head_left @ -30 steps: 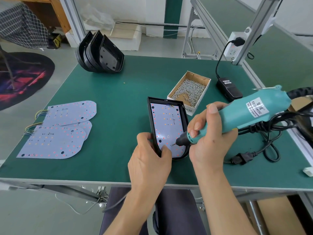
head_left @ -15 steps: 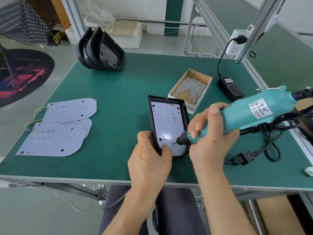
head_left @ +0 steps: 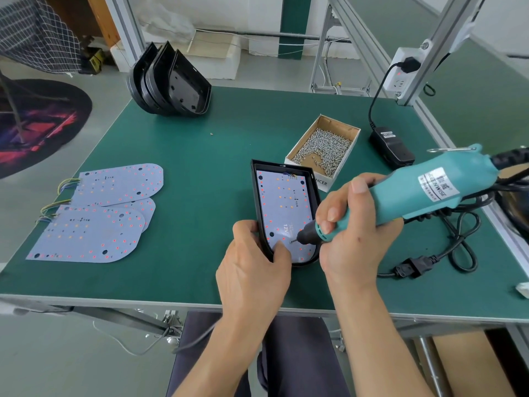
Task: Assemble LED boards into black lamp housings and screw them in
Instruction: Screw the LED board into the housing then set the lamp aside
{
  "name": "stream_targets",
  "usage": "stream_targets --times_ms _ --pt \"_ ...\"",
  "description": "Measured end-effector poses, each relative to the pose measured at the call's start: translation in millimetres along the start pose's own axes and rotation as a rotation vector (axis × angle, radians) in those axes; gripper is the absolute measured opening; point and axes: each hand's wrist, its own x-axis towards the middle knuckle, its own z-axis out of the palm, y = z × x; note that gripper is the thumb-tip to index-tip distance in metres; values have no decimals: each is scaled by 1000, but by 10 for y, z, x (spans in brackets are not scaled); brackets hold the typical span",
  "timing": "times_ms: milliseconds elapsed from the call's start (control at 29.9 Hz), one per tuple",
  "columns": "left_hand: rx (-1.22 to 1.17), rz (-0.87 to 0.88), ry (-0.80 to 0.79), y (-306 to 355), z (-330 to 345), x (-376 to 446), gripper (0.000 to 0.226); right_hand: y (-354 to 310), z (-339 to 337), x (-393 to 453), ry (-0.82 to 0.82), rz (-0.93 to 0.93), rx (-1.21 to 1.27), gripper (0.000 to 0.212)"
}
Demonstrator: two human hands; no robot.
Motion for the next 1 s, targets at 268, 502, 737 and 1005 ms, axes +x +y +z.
stream_targets --times_ms 268,502,737,1005 --pt "1 2 7 -5 0 -2 29 7 -18 -1 -15 -5 0 15" --pt "-3 -3 7 -2 2 0 29 21 -18 4 -17 10 6 15" --pt "-5 -7 4 7 -10 0 29 1 -39 23 -97 13 12 12" --pt "2 -12 6 13 -6 8 30 -6 -28 78 -124 57 30 12"
